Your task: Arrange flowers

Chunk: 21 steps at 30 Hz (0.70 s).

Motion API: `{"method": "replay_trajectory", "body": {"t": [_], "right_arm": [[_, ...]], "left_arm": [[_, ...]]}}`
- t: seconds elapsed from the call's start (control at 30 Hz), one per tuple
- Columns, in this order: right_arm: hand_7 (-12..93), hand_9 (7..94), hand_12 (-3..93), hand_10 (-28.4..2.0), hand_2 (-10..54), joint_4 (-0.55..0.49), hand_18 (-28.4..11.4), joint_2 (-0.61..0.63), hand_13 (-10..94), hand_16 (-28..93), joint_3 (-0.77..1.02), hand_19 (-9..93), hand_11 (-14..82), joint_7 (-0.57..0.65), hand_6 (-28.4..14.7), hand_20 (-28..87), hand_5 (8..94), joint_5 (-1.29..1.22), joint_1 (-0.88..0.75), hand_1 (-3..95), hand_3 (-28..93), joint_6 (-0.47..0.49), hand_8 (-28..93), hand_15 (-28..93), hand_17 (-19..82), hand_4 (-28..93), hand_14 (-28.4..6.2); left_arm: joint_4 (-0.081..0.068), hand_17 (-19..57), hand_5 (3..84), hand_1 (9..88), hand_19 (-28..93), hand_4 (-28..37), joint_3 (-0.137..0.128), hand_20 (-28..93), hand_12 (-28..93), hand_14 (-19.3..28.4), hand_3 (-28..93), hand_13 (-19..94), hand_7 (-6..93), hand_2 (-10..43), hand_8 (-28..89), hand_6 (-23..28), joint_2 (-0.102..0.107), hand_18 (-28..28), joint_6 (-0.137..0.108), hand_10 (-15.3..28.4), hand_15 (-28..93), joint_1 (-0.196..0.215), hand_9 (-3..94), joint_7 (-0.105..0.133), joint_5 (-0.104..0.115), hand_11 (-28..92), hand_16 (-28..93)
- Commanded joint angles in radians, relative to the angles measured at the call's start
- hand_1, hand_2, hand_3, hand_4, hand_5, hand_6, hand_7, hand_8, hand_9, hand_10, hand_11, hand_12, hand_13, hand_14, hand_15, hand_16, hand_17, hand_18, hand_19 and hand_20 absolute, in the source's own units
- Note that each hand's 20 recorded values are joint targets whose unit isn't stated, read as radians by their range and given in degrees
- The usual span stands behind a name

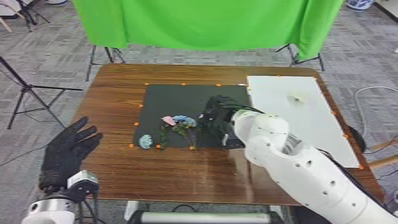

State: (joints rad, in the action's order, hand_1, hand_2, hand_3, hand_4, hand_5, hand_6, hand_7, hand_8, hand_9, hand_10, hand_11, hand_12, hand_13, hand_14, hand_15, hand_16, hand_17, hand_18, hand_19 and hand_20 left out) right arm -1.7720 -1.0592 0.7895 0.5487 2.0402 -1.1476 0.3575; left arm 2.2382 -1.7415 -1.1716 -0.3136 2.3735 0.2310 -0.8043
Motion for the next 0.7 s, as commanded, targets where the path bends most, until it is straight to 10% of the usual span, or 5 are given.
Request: {"method": "replay_trajectory", "body": {"t": [0.03,0.7], "right_arm": [[21,36.7,13.8,-21.3,11.0,-0.045,-22.9,0.060,40,3,-0.011,86,9.4,-0.017,-3.5,41,50.8,0.034,0.020,6.6,93,-0.071,-15,77,16,-2,-22.6],[19,38.9,13.7,-20.4,5.1,0.139,-24.4,0.445,55,3,-0.110,92,12.4,0.156,-3.7,36,34.9,-0.109,0.249,13.9,93,-0.250,-15,86,25,-21,-14.8]], "left_arm": [[0.002,-6.8,39.9,23.4,61,-22.8,0.003,20,11,26.2,82,28,17.0,5.1,-11,10.5,-0.007,24.7,0.000,19.7,55,0.020,36.8,0.007,0.001,31,-9],[0.015,-6.8,40.0,23.6,61,-22.6,0.017,20,11,26.2,82,28,16.9,5.2,-11,10.6,0.013,24.8,-0.032,19.6,55,0.037,36.7,0.061,0.018,31,-9]]}}
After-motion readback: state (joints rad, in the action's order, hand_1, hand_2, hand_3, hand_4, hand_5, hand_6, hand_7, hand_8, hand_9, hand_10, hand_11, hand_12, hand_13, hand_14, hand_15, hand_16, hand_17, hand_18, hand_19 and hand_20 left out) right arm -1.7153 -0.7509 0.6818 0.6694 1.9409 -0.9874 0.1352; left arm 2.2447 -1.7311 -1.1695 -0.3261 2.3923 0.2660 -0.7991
